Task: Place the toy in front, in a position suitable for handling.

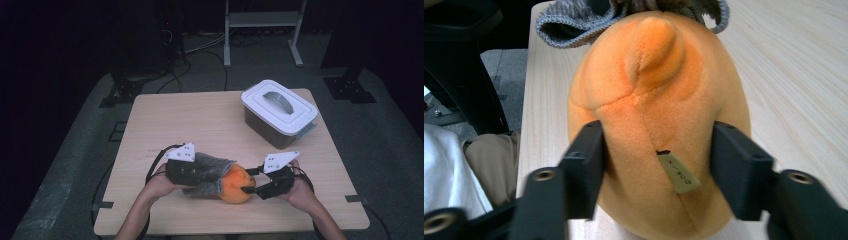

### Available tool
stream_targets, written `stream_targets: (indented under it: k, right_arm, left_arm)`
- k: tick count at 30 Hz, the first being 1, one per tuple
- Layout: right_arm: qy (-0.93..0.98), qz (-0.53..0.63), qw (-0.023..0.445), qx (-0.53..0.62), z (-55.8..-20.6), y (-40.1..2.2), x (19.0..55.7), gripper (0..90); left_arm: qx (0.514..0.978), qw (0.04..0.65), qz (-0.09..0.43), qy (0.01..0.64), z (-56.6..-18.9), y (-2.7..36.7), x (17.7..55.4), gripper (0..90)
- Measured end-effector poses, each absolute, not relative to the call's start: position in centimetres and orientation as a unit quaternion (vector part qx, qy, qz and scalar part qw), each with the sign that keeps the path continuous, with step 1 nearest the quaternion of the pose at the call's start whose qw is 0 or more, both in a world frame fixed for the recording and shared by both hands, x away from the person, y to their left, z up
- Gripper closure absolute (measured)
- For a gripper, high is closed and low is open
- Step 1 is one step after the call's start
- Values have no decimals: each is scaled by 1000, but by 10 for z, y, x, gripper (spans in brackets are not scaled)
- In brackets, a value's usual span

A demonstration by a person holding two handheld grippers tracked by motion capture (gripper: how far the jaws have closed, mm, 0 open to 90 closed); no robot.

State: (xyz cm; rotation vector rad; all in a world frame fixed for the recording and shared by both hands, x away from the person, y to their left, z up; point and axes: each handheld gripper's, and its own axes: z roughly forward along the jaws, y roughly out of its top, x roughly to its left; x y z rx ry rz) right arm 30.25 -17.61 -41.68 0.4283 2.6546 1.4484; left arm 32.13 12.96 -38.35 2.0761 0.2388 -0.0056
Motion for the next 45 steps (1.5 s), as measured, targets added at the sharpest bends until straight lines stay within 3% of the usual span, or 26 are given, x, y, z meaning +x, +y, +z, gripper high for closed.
stream_targets:
  k: [4,13,27,45]
  right_arm:
    - [878,459,63,122,-414,-165,295,513]
    - [886,448,98,67,-415,-146,282,524]
    - [869,476,43,128,-419,-173,301,532]
    - [851,491,9,186,-425,-207,316,538]
  left_arm:
    - [857,509,1,81,-375,122,315,699]
    - [850,521,-6,74,-371,105,307,699]
    - [844,523,-10,117,-391,134,325,696]
    - [841,522,-19,145,-407,151,334,691]
